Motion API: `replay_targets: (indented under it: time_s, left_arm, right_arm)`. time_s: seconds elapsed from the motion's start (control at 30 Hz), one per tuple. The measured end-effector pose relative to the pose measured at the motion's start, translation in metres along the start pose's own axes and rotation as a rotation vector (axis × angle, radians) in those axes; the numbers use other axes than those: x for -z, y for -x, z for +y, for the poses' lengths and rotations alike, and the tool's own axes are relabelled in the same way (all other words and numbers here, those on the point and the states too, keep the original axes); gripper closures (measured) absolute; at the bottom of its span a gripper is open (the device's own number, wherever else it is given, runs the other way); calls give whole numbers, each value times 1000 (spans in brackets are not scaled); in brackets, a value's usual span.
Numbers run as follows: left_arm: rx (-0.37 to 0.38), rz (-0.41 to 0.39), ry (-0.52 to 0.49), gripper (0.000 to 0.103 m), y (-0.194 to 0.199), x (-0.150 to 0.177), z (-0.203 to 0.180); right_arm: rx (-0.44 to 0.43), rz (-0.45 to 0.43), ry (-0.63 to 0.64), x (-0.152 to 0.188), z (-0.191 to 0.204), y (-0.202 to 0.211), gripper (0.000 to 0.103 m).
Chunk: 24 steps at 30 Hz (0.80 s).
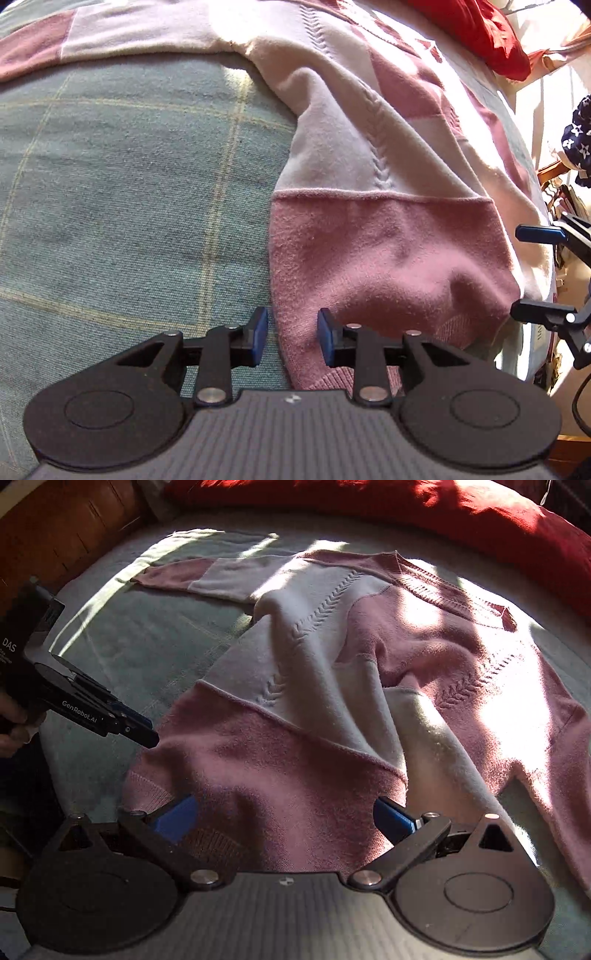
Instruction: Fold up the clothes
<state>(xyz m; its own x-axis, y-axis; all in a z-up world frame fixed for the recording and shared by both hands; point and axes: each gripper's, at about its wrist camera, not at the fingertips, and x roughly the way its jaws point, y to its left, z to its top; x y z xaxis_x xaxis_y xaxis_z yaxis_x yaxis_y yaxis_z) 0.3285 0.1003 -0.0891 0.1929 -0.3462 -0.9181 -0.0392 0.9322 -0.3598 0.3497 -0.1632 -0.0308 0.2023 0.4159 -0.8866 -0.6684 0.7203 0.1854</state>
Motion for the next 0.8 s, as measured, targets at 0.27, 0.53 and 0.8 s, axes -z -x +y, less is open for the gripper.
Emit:
replay_targets:
  time_s: [0.27,0.53,0.8]
  left_arm:
    - [53,-68,3,70,-12,-13,-11]
    - [111,-115,-1,68,-17,-12,-13]
    - [107,-83,-14,66,-23,-12,-14]
  right_arm:
    - [-9,51,-39,21,-7,-27,0]
    - [-25,72,-57,32,-13,-46,0]
    - [6,55,-85,39,-9,-57,0]
